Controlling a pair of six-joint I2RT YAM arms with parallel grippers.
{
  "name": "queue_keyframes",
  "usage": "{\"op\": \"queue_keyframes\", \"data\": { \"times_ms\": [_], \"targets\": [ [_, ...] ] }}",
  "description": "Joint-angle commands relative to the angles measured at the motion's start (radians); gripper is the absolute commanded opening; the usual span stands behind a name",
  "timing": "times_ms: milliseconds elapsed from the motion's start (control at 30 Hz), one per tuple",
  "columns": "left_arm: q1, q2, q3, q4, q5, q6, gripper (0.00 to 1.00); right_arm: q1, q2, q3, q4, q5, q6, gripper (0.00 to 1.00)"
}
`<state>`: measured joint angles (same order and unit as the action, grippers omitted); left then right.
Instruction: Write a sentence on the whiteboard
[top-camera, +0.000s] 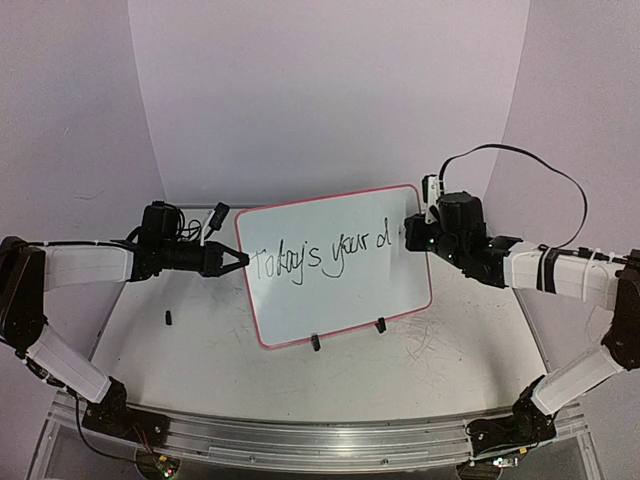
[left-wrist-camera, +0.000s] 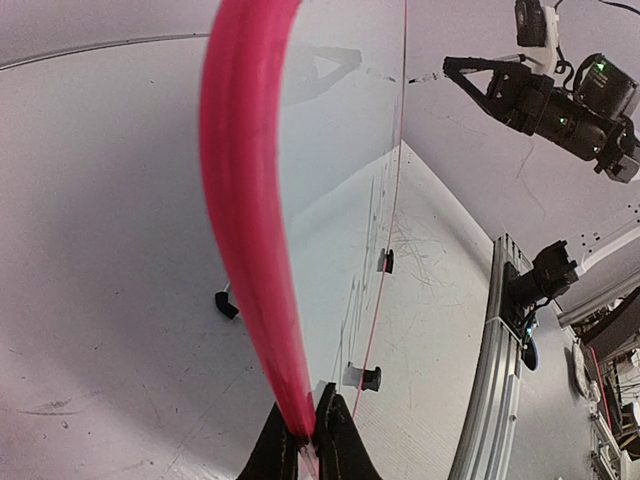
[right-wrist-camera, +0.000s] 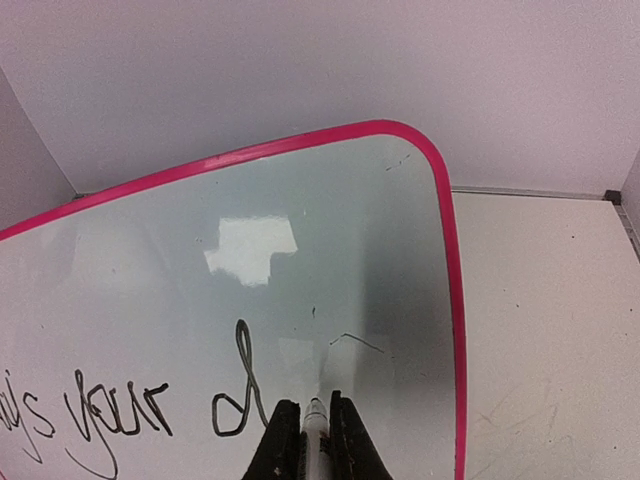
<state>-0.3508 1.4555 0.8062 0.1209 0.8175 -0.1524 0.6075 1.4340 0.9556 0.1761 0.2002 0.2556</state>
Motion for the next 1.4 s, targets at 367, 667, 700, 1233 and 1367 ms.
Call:
{"op": "queue_keyframes", "data": {
  "times_ms": [367,667,700,1233,1367],
  "targets": [
    [-0.001,0.020,0.021,-0.056,-0.157,0.068,0.00,0.003,0.055,0.077,0.042,0.046,-0.016,0.00],
    [-0.001,0.022,0.021,-0.056,-0.159,0.070,0.00,0.010,0.059,0.070,0.032,-0.024,-0.012,0.00],
    [-0.001,0.023,0.020,-0.055,-0.158,0.070,0.00,0.013,0.059,0.067,0.029,-0.029,-0.010,0.00],
    [-0.001,0.022,0.021,-0.056,-0.158,0.069,0.00,0.024,0.027,-0.013,-0.014,0.033,0.019,0.00],
    [-0.001,0.022,0.023,-0.055,-0.156,0.068,0.00,0.009,0.029,-0.001,-0.017,0.051,0.020,0.00]
  ]
}}
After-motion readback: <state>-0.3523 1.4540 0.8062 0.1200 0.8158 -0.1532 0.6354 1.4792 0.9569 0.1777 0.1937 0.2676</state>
